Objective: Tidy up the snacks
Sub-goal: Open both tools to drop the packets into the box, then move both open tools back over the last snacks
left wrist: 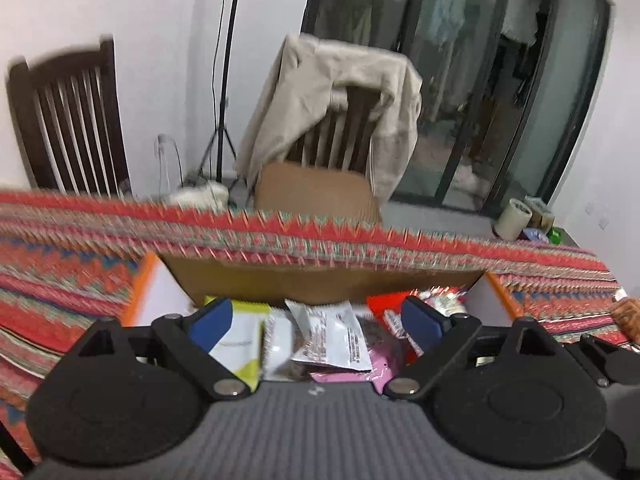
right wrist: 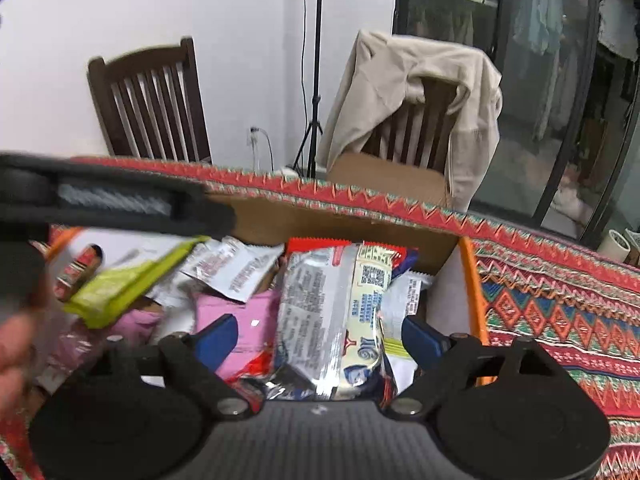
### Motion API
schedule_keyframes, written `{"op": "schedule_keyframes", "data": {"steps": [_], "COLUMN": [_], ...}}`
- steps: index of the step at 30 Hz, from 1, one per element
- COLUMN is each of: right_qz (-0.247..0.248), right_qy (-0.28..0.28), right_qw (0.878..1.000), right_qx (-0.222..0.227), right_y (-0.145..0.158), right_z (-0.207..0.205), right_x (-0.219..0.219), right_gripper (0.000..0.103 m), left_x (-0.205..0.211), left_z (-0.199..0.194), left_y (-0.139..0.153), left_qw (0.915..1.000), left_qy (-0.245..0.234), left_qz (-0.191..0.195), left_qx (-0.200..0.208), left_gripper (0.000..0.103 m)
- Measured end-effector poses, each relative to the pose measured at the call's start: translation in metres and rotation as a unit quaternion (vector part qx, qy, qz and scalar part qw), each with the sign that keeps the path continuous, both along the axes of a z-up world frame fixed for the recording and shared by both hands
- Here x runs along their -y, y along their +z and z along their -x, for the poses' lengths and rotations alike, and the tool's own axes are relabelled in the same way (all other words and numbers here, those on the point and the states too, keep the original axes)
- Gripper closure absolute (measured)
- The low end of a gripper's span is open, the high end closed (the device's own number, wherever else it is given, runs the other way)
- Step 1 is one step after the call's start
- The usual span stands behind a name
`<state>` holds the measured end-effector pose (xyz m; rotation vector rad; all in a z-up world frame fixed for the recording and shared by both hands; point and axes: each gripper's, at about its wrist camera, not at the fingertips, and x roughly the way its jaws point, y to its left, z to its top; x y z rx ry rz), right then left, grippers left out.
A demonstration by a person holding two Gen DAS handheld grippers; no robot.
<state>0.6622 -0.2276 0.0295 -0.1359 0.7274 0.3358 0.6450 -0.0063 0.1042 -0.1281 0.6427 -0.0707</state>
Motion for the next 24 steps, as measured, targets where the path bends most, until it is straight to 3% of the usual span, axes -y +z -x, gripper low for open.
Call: {"op": "schedule_keyframes", "data": {"steps": [7,12,17,19,24], "right_qz": [0.004,-0.008,-0.029,-0.046,-0.080], "right_qy": [0.013,0.024,0.041,0.042,0.050], "right_qw": [0.998,0.992,0.985,0.981,0.973], "right_qx": [0.068,0.120,0.164,0.182,0.211], "right_y": [0.068,0.108,0.129,0.129,0.113], "right_z": [0.059,0.120,0.199,0.237,0.336], "right_x": [0.010,0.026,0.050,0.064,0.094], "right_gripper": [0.012,0.000,0.000,0.000,0.000], "left_x": [0.002,-0.002,-0.011,-0.019,-0.031], "left_z": [0.105,0.200,0.306,0.353,0.432], "left_y": [0.070,0.095,0.101,0.094,0.057], "left_qw": [0.9941,0.9891,0.9778,0.9725,0.9752], "left_qy": [-0.024,-0.024,-0.036,-0.040,-0.026], "left_qz": [-0.059,-0.068,-0.072,-0.053,-0.021], "left_qx": [0.087,0.128,0.194,0.223,0.219], "left_gripper": [0.001,0.000,0.000,0.000,0.000]}}
